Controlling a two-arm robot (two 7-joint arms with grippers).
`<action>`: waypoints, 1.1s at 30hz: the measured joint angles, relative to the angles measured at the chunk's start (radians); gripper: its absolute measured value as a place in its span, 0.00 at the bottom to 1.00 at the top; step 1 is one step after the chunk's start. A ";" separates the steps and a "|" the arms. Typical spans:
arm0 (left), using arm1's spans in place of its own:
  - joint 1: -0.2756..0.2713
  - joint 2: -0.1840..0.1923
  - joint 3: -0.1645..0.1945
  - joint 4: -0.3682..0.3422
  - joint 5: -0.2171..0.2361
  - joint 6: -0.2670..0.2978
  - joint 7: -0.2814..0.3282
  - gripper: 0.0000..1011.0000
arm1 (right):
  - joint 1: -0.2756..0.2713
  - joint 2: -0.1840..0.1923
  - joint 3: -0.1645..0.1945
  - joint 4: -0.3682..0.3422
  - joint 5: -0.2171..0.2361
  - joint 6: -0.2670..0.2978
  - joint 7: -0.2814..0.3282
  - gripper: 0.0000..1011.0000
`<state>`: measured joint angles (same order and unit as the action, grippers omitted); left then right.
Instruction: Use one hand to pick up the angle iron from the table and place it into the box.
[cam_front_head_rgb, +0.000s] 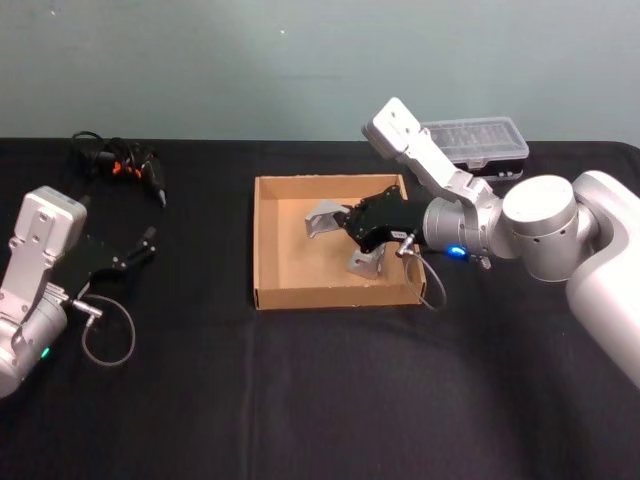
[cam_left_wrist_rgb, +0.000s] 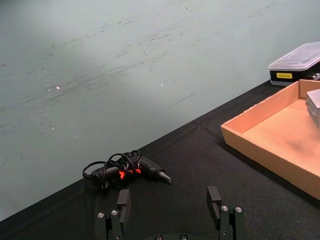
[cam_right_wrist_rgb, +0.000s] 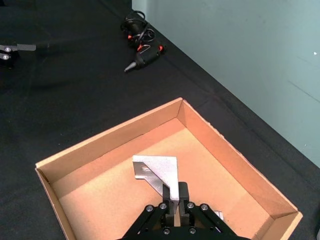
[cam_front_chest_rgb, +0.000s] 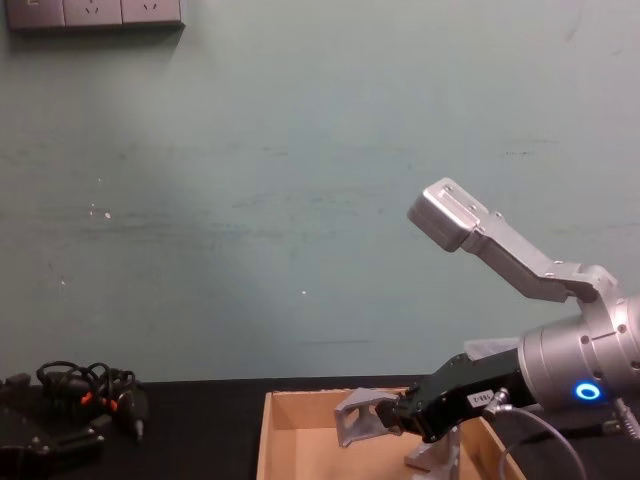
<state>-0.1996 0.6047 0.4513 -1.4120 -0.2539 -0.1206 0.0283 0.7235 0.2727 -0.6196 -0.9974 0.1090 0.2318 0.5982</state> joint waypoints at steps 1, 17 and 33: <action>0.000 0.000 0.000 0.000 0.000 0.000 0.000 0.99 | 0.002 -0.002 -0.001 0.004 -0.001 -0.001 0.001 0.06; 0.000 0.000 0.000 0.000 0.000 0.000 0.000 0.99 | 0.021 -0.019 -0.011 0.064 -0.018 -0.012 0.026 0.06; 0.000 0.000 0.000 0.000 0.000 0.000 0.000 0.99 | 0.019 -0.017 -0.017 0.070 -0.024 -0.010 0.044 0.24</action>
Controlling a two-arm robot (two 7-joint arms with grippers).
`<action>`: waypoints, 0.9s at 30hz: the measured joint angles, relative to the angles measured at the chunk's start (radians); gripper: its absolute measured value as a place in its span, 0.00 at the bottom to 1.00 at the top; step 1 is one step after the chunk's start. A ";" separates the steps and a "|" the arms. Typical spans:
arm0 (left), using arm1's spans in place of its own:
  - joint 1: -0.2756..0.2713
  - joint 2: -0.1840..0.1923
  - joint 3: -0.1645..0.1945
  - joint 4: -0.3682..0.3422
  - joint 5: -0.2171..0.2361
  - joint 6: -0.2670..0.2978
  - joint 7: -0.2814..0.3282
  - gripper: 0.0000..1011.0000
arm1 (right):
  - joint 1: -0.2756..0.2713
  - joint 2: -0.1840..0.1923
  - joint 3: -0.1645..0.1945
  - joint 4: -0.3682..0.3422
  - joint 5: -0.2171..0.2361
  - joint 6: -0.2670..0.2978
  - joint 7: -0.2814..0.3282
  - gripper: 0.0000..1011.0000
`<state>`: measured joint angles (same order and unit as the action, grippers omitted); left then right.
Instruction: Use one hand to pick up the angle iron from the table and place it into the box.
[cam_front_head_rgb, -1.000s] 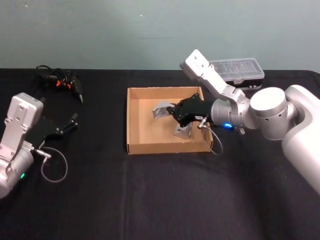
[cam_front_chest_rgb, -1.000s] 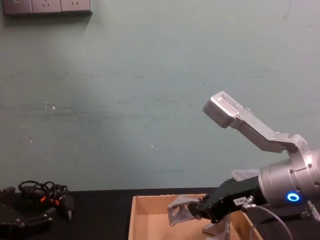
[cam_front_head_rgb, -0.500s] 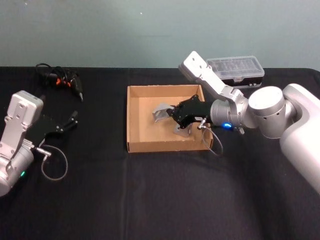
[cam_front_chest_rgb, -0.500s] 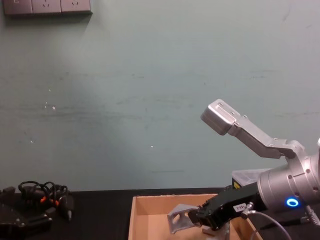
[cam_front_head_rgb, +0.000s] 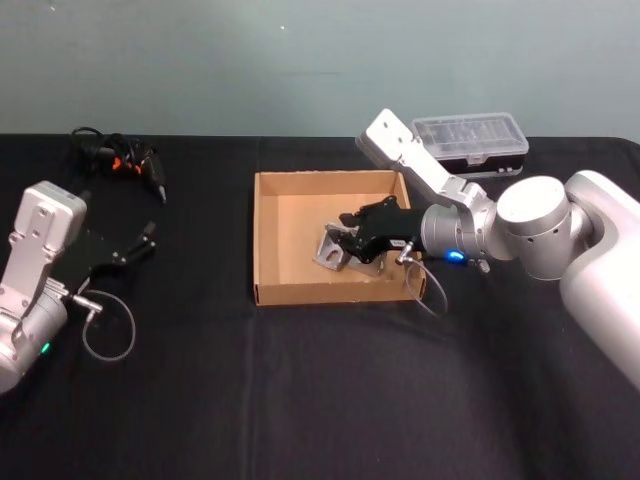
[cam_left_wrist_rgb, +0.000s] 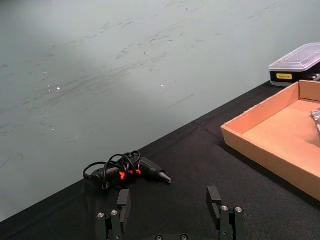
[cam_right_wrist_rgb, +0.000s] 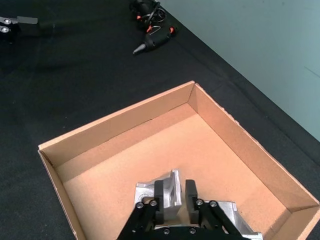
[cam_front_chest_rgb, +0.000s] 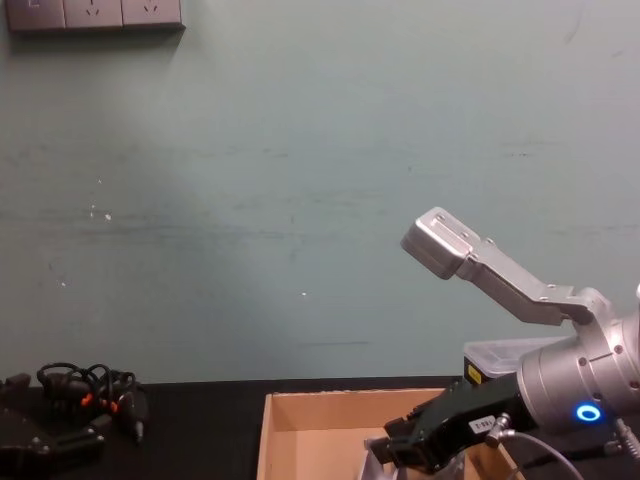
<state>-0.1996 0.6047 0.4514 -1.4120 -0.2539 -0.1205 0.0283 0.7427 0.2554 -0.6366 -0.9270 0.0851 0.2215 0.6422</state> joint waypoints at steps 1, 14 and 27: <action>0.000 0.000 0.000 0.000 0.000 0.000 0.000 0.99 | 0.000 0.000 0.000 -0.001 0.000 0.000 0.000 0.29; 0.000 0.000 0.000 0.000 0.000 0.000 0.000 0.99 | -0.057 0.039 0.030 -0.116 0.017 0.010 -0.026 0.70; 0.000 0.000 0.000 0.000 0.000 0.000 0.000 0.99 | -0.199 0.123 0.119 -0.385 0.072 0.014 -0.115 0.99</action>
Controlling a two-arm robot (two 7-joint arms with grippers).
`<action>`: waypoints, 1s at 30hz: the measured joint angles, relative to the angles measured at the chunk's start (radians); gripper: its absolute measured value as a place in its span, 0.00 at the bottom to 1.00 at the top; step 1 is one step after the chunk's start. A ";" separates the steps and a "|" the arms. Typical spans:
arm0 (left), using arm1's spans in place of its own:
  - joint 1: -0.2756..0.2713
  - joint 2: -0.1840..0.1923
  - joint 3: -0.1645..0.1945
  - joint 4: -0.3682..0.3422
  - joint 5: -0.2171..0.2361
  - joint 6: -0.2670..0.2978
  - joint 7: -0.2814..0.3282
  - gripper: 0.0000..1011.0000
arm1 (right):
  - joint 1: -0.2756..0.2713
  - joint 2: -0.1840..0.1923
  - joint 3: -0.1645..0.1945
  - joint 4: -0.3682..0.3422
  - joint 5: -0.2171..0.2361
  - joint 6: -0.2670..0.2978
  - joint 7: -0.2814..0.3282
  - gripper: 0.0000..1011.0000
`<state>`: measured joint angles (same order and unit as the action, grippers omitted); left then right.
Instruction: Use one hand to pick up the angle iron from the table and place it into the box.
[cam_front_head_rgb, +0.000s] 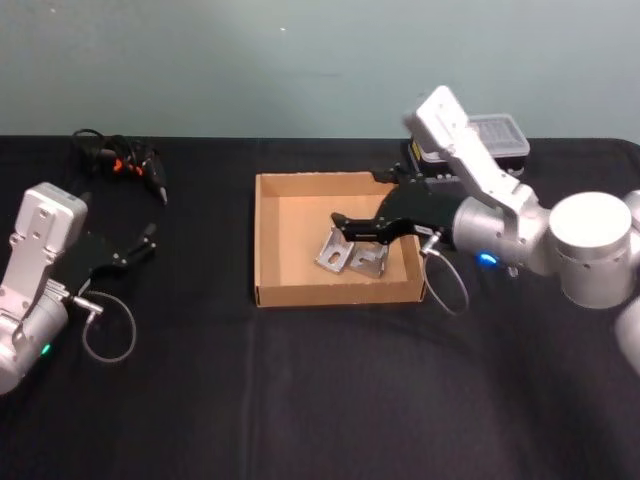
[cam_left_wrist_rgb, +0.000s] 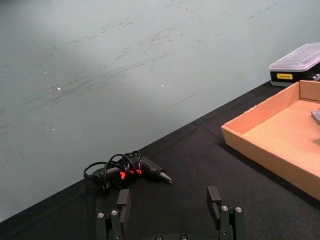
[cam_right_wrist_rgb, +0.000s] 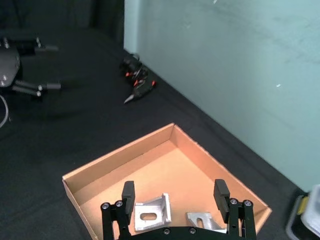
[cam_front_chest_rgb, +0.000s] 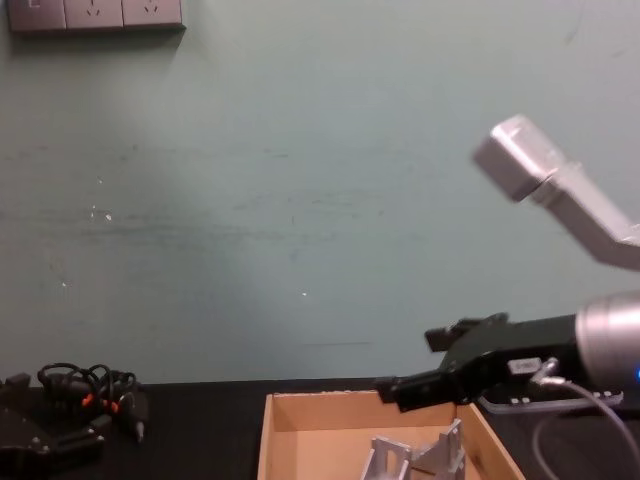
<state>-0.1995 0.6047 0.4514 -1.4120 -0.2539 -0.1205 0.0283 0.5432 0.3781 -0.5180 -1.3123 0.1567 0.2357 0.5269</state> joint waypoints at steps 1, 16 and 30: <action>0.000 0.000 0.000 0.000 0.000 0.000 0.000 0.99 | -0.024 0.012 0.014 -0.036 0.007 0.001 -0.015 0.99; 0.000 0.000 0.000 0.000 0.000 0.000 0.000 0.99 | -0.252 0.076 0.156 -0.260 -0.002 -0.010 -0.199 0.99; 0.000 0.000 0.000 0.000 0.000 0.000 0.000 0.99 | -0.330 0.063 0.223 -0.285 -0.044 0.001 -0.295 0.99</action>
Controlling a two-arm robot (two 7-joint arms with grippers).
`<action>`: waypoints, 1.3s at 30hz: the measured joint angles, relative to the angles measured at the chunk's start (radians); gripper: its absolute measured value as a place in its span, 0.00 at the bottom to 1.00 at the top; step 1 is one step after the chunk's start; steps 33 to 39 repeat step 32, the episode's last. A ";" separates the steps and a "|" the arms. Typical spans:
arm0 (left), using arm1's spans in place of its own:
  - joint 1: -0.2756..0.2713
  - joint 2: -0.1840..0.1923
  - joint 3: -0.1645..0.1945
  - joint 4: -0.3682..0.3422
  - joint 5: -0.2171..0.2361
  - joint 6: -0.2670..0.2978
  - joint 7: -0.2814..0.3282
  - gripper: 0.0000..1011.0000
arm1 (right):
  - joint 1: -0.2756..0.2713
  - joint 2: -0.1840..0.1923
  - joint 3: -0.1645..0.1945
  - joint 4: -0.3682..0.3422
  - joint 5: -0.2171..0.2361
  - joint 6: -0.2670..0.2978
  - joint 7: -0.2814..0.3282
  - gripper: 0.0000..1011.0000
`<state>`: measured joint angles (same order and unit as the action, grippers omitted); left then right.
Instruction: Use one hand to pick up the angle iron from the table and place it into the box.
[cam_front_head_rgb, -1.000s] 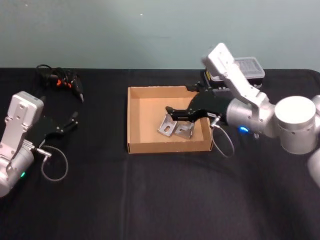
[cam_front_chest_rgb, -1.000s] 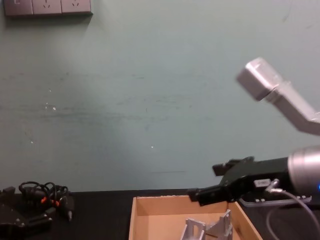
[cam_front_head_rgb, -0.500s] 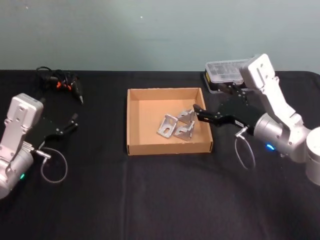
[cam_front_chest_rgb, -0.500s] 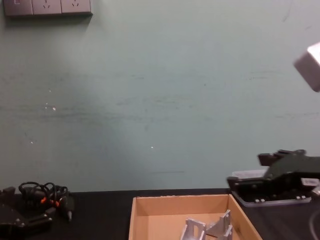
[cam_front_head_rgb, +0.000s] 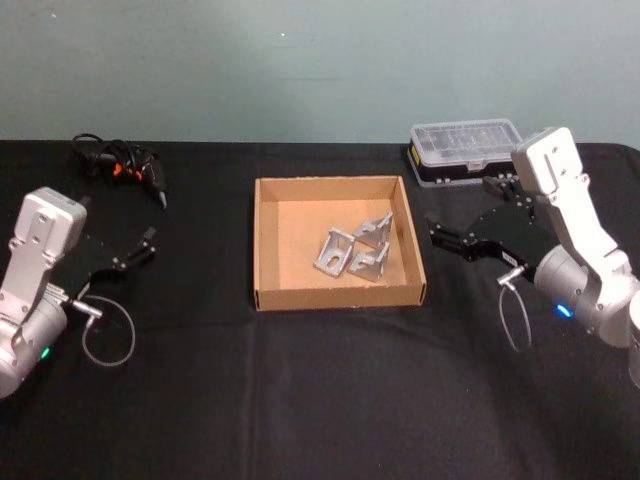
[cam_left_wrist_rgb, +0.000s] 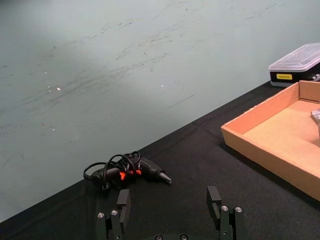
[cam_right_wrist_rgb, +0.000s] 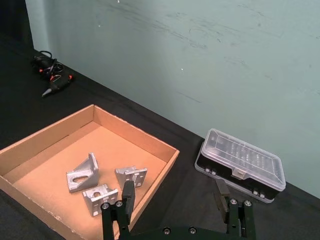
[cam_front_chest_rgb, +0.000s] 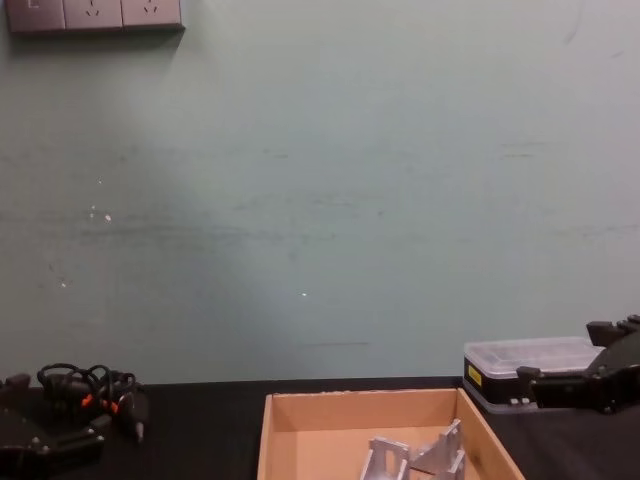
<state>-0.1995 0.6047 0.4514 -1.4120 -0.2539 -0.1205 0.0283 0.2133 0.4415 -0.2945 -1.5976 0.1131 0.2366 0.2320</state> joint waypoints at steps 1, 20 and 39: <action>0.000 0.000 0.000 0.000 0.000 0.000 0.000 0.99 | 0.001 0.000 -0.001 0.000 0.000 0.000 0.001 0.99; 0.000 0.000 0.000 0.000 0.000 0.000 0.000 0.99 | 0.006 0.003 -0.007 -0.001 0.006 -0.002 0.012 0.99; 0.000 0.000 0.000 0.000 0.000 0.000 0.000 0.99 | 0.007 0.004 -0.008 -0.001 0.007 -0.002 0.013 0.99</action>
